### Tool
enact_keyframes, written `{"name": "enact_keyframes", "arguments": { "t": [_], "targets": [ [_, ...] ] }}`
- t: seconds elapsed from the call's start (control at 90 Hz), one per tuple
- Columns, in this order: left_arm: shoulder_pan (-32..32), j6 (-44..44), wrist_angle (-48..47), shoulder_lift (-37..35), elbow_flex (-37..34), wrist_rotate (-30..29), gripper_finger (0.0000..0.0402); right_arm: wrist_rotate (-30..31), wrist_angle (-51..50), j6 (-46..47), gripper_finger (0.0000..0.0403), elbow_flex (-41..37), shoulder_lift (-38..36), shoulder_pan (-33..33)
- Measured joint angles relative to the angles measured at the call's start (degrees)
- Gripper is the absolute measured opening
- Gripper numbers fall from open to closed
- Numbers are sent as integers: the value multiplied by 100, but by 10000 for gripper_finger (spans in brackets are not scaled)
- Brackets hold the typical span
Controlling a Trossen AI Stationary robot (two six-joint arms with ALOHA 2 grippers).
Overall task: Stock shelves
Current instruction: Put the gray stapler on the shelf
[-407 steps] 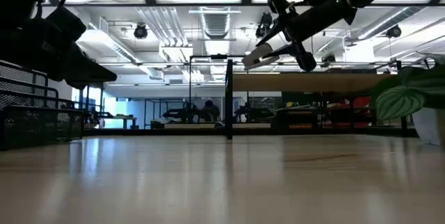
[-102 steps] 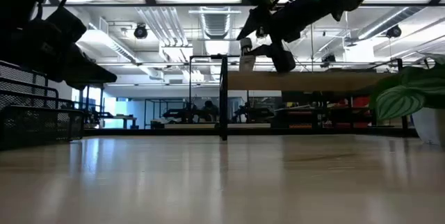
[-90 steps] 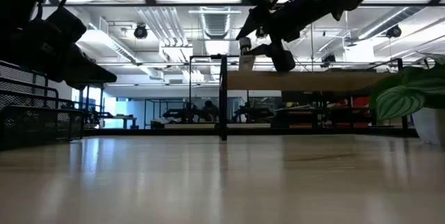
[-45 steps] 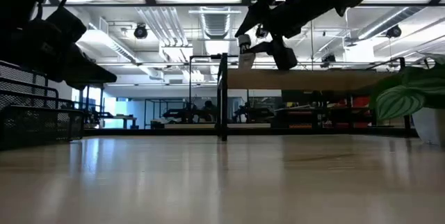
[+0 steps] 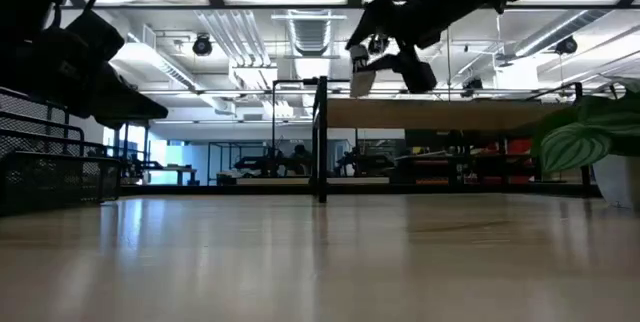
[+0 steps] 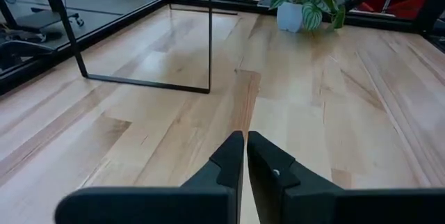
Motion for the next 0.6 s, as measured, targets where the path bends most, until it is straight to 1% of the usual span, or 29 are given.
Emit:
{"name": "enact_keyframes", "arguments": {
  "t": [0.111, 0.278, 0.344, 0.456, 0.6],
  "targets": [
    [0, -1, -1, 2, 0, 0, 4, 9, -213, 50, 186, 0, -64, 190],
    [2, 1, 1, 2, 0, 0, 4, 82, -198, -80, 186, 2, -92, 390],
    [2, -1, -1, 2, 2, 0, 4, 163, -370, -67, 186, 2, -94, 421],
    [0, 1, 1, 0, 0, 0, 4, 429, -900, 256, 186, 4, -89, 410],
    [0, -1, 1, 0, 0, 0, 4, 512, -902, 244, 186, 4, -59, 411]
  ]
}}
